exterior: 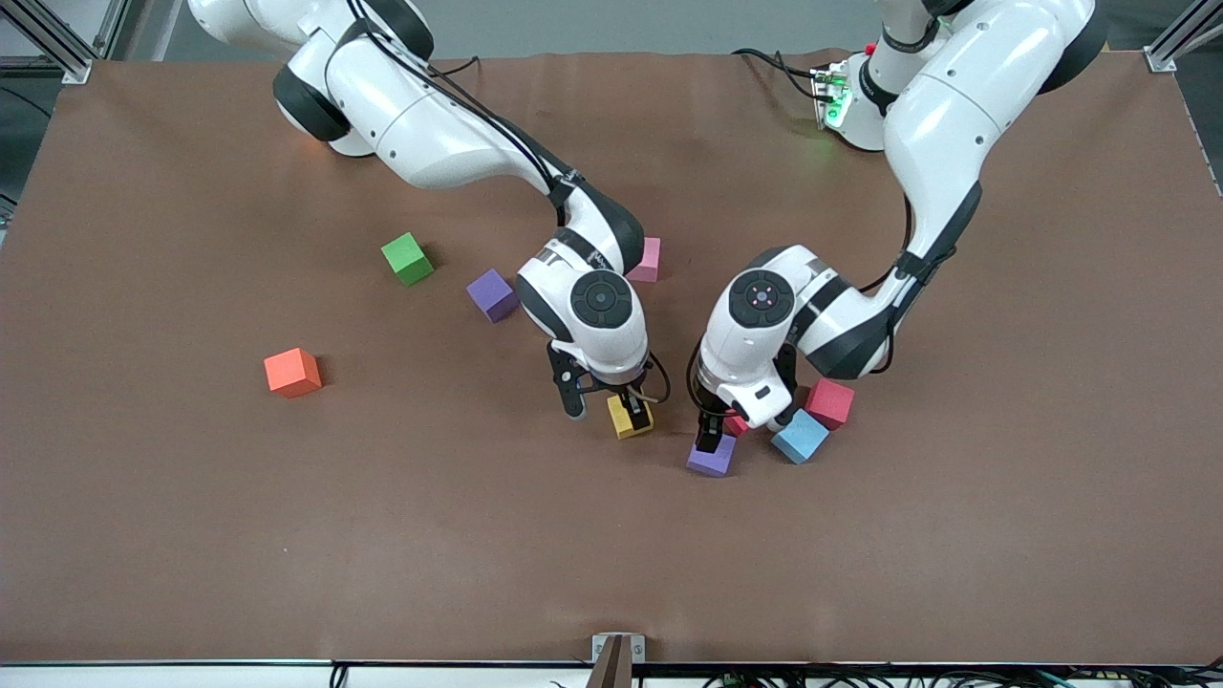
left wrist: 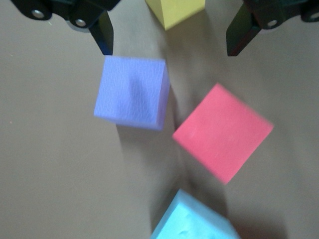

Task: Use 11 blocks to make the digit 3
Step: 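Grasp the yellow cube with the right gripper while the left grasps purple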

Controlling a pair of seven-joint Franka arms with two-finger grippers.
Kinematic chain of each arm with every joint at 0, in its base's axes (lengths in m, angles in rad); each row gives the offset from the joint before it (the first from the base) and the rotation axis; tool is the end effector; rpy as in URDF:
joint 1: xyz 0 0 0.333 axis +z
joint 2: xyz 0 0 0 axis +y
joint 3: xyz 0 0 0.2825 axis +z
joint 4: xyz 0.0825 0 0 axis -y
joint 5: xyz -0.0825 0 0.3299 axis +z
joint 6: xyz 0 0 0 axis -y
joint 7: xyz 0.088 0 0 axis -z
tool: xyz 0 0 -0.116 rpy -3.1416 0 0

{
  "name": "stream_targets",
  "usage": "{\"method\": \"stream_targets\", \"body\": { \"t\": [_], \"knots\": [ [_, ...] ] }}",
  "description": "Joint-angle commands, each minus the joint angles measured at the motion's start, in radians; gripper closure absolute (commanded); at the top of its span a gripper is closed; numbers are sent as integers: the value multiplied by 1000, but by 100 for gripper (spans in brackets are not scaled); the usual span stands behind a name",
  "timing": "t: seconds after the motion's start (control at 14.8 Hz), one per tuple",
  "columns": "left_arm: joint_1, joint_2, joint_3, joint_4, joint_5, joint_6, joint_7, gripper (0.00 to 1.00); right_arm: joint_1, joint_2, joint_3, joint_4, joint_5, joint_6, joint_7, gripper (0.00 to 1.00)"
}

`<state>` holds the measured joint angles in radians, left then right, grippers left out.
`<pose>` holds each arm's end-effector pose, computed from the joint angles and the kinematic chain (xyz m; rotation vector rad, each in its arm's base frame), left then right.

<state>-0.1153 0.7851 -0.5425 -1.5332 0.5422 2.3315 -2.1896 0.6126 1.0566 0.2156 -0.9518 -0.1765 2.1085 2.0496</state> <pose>0.5604 -0.3422 0.2501 2.3524 1.8631 0.1072 0.5363 0.4817 0.2364 -2.4425 1.7778 0.0128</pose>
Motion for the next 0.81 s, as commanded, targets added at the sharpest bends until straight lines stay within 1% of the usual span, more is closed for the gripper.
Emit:
{"method": "stream_targets", "body": {
  "t": [0.0, 0.34, 0.47, 0.74],
  "knots": [
    [-20, 45, 29, 65, -1, -1, 126, 0, 10, 17, -24, 34, 3, 37, 14, 0],
    [-30, 104, 50, 165, -2, -1, 185, 0, 15, 39, -54, 33, 3, 57, 14, 0],
    [-36, 118, 50, 177, -2, -1, 185, 0, 15, 39, -64, 33, 3, 57, 14, 0],
    [-84, 155, 99, 200, -19, -9, 185, 0, 16, 45, -62, 33, 3, 65, 26, 0]
  ]
}}
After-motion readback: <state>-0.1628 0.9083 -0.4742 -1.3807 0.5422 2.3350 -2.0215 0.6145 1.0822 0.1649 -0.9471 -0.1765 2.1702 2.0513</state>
